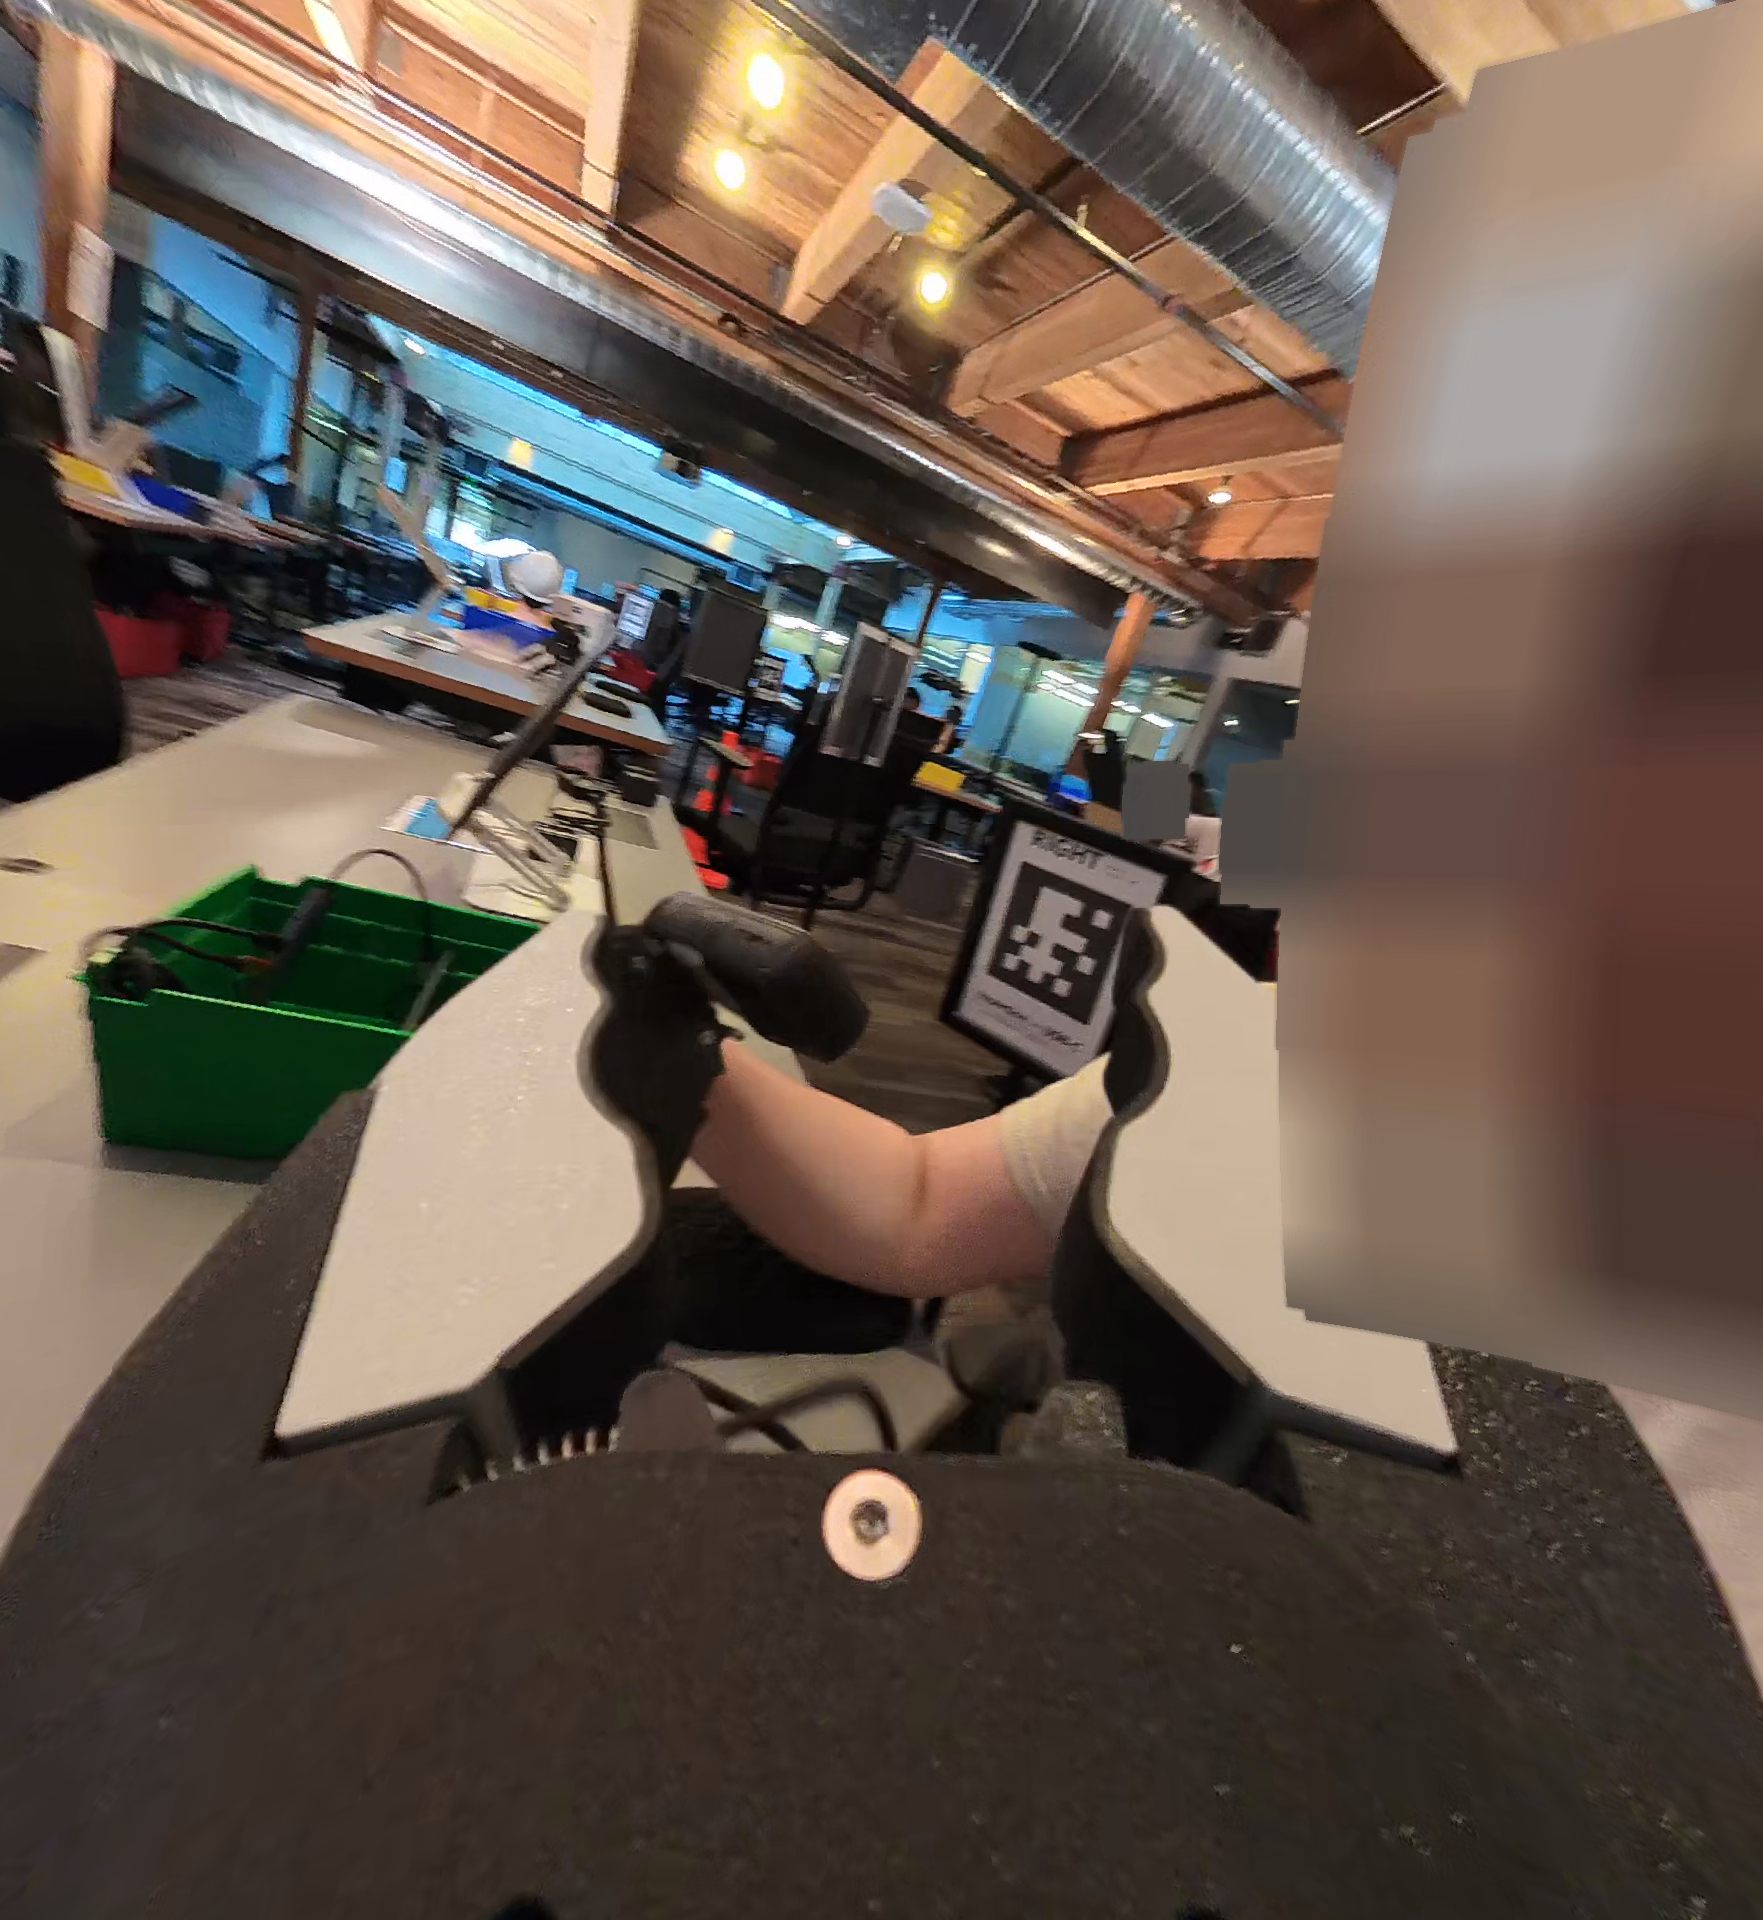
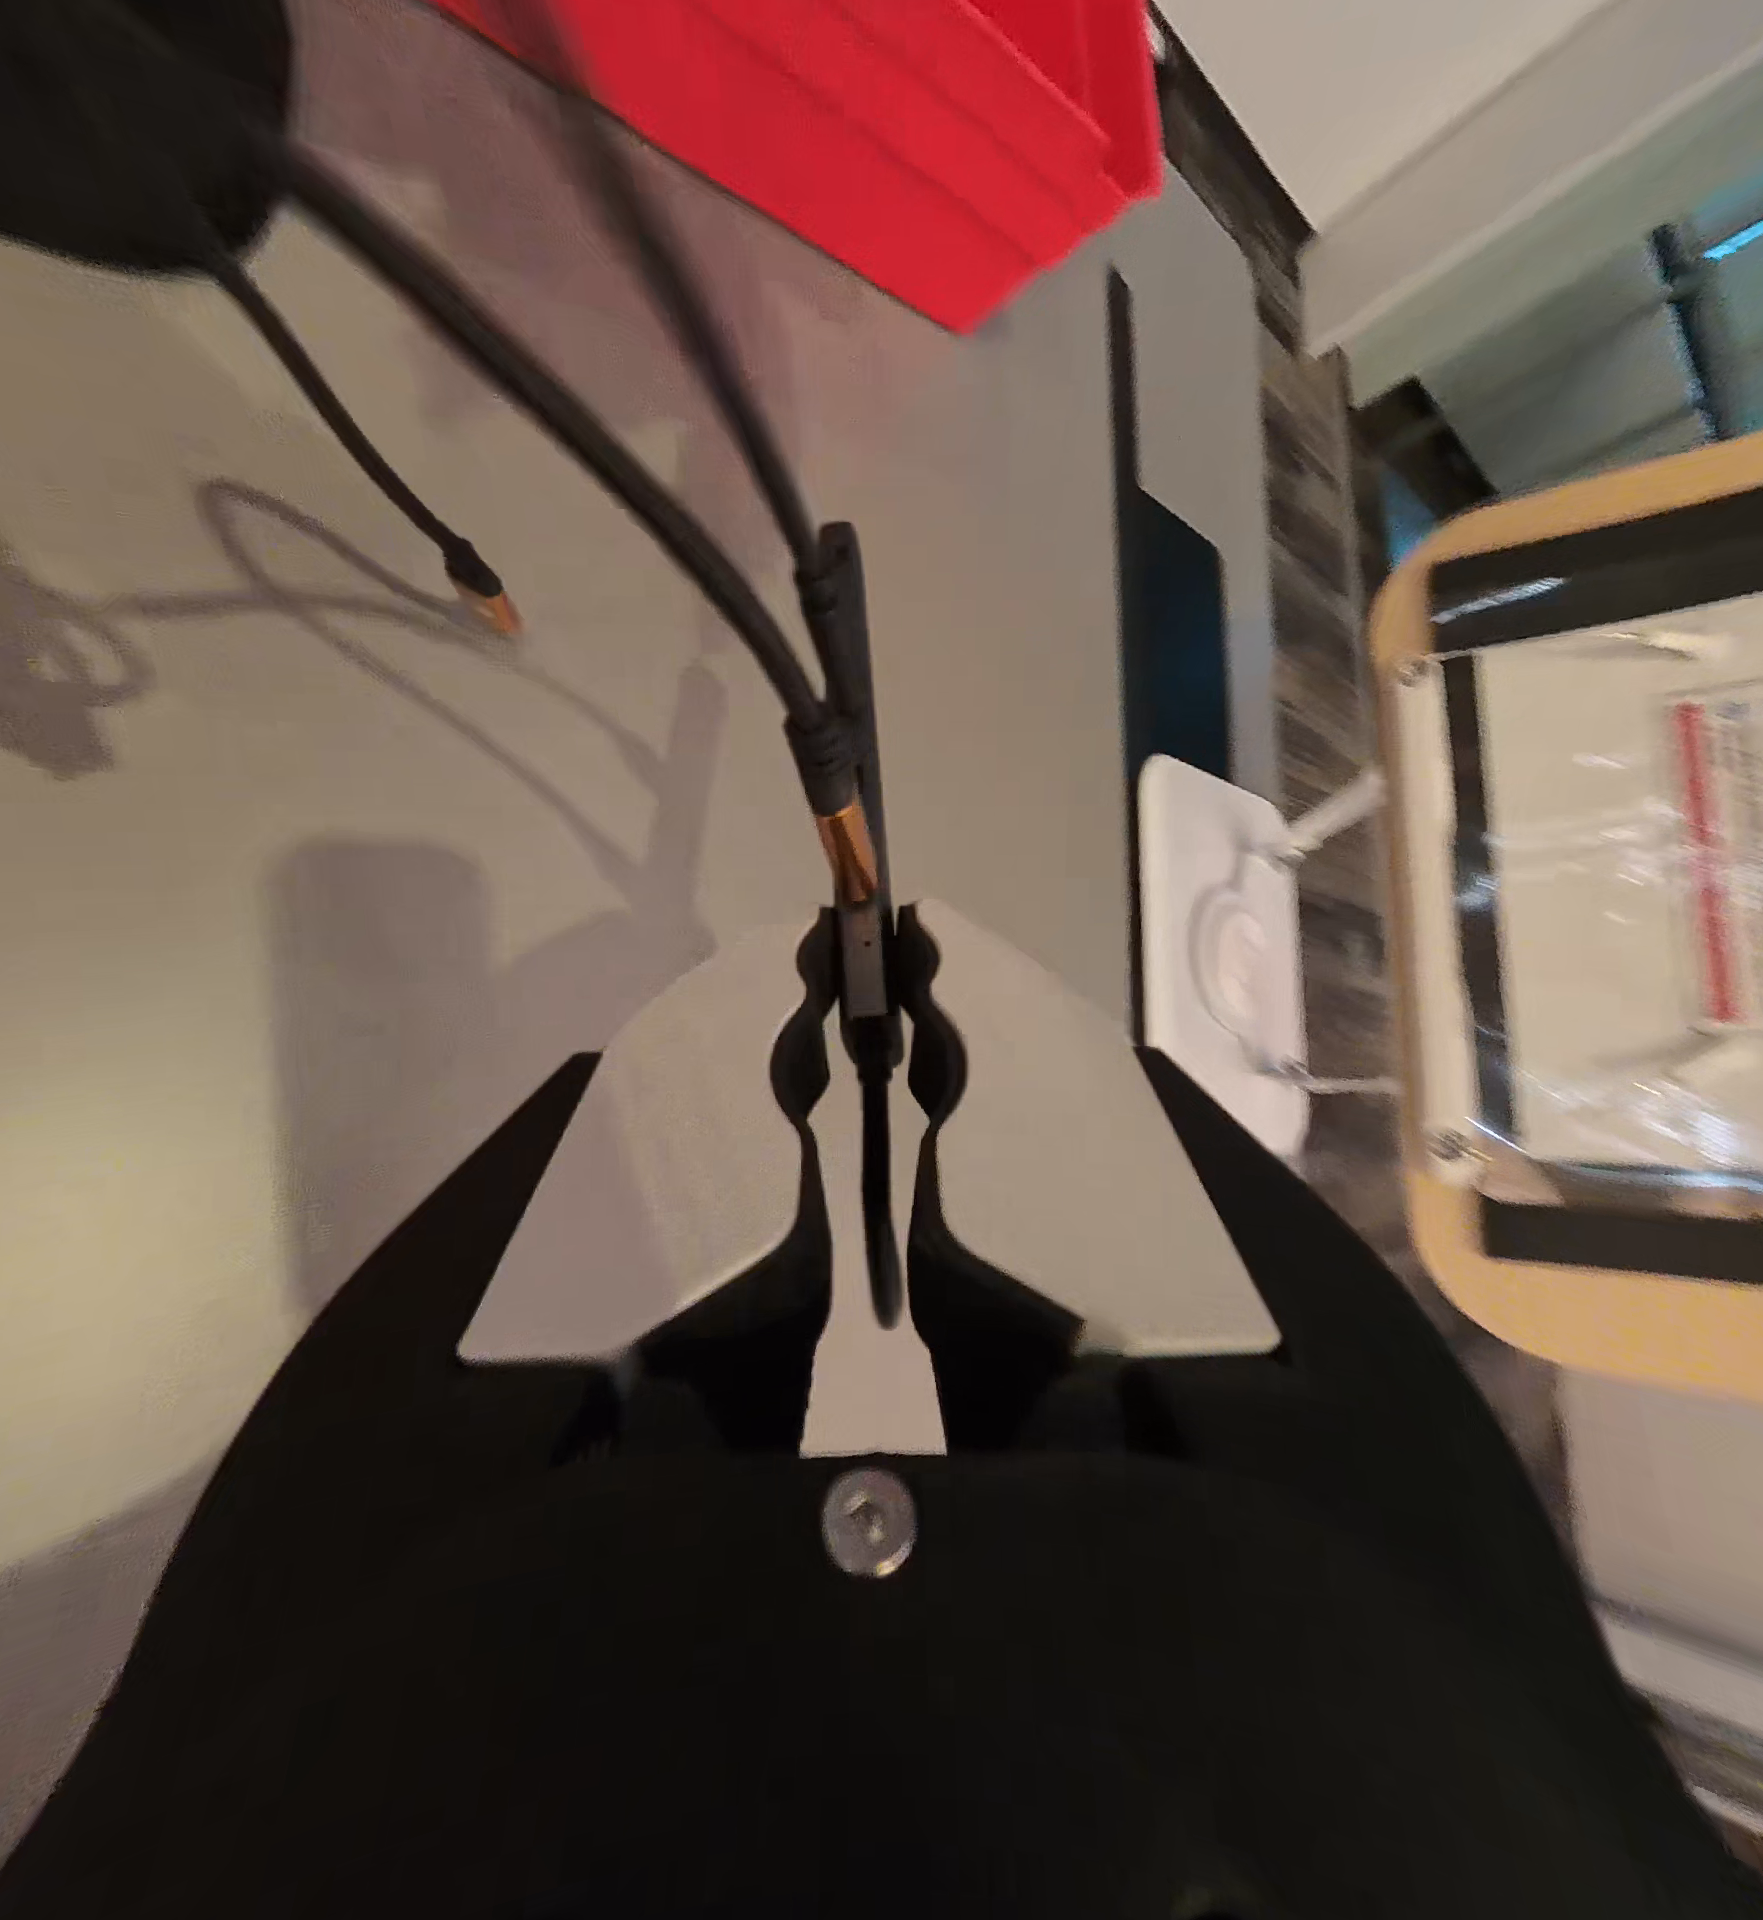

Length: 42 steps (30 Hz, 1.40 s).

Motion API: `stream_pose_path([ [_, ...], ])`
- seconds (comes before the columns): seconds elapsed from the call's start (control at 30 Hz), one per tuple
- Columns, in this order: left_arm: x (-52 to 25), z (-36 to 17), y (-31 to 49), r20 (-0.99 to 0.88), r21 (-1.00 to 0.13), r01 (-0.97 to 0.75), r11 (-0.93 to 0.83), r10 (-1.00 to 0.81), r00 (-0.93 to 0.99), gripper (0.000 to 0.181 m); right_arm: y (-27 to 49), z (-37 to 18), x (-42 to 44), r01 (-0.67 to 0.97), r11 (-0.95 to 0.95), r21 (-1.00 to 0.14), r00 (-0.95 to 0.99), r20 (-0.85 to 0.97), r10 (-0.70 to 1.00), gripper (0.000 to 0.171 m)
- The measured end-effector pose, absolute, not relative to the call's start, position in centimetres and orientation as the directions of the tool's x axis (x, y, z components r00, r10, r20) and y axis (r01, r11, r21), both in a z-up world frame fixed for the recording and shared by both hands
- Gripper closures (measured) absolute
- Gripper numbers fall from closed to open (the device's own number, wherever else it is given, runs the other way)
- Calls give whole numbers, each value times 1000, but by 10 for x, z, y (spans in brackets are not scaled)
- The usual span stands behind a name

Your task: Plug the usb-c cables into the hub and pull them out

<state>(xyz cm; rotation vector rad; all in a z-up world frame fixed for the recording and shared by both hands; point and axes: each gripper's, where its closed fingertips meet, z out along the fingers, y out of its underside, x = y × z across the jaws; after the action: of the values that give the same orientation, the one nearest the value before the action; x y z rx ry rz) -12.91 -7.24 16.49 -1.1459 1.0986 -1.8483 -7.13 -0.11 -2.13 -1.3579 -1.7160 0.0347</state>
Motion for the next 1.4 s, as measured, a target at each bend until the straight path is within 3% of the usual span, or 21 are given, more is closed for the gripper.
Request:
stream_pose_path([
  [0.17, -159, 176, -68, 277, -921, 194, -337, -918, -283, 93, 12, 1, -41, 884, 319, -343, 58, 756, 652, 159],
  [0.37, -187, 185, -65, 255, -911, 258, -320, -933, -255, 99, 30, 61, 28, 939, 151, -309, 157, 775, 612, 159],
  [0.5, -196, 189, -66, 253, -903, 281, -325, -931, -264, 101, 37, 111, 105, 965, -29, -260, 222, 754, 618, 159],
  [0.63, -195, 187, -68, 250, -911, 262, -319, -931, -265, 101, 44, 159, 195, 960, -246, -137, 253, 803, 539, 159],
  [0.77, -189, 186, -72, 253, -914, 242, -325, -924, -285, 102, 42, 177, 269, 893, -445, -72, 315, 806, 501, 159],
  [0.9, -180, 182, -76, 262, -923, 201, -328, -918, -296, 103, 35, 161, 326, 782, -623, -13, 427, 739, 521, 159],
  [1.07, -169, 176, -78, 283, -927, 156, -342, -907, -311, 105, 30, 119, 358, 653, -730, 200, 487, 628, 607, 159],
  [1.23, -160, 170, -79, 298, -931, 116, -347, -902, -312, 105, 32, 85, 339, 602, -696, 391, 522, 466, 714, 159],
  [1.4, -154, 166, -80, 307, -932, 90, -351, -897, -318, 106, 51, 57, 300, 660, -610, 439, 541, 287, 791, 159],
])
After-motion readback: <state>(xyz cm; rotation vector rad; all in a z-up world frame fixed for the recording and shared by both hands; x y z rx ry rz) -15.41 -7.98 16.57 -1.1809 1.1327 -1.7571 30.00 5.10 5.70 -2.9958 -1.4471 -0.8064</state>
